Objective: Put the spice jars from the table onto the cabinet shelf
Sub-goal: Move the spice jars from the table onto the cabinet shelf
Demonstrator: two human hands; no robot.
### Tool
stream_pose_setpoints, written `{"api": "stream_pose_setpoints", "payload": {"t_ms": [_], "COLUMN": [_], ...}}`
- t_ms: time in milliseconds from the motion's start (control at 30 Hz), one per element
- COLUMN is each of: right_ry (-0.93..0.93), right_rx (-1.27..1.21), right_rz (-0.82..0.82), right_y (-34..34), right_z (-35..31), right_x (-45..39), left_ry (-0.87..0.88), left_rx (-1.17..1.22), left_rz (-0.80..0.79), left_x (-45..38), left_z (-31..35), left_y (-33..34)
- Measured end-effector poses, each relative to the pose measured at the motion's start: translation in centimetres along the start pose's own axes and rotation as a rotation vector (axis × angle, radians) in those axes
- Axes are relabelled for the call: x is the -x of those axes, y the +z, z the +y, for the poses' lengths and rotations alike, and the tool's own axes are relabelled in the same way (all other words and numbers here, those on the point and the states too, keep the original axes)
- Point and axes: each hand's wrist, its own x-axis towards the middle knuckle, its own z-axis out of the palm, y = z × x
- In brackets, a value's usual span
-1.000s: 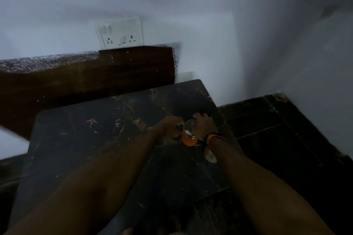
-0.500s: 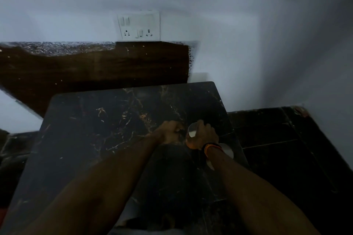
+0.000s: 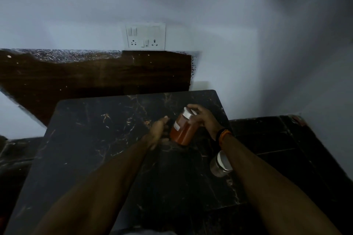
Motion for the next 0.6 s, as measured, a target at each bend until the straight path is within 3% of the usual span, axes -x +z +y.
{"api": "stream_pose_setpoints", "payload": {"t_ms": [133,300,600], "right_ry": [-0.057,-0.155,-0.34], "right_rx": [-0.257,-0.509,-0.574], "right_rz": [0.027,0.147,0.218], "right_y": [1.3,3.1,3.5], "right_z": [-2.4,-6.1,-11.8], "right_x": [-0.5,-1.2,-0.8], "left_ry": [-0.057,0.112,0.412], "left_rx": [0.245,0.369,0.24], "left_rz": [-0.285,-0.288,-0.384], "left_x": [1.2,2.1,3.2], "left_z": [1.9,5.3,10.9], "left_y": [-0.7,-0.6,-1.0]}}
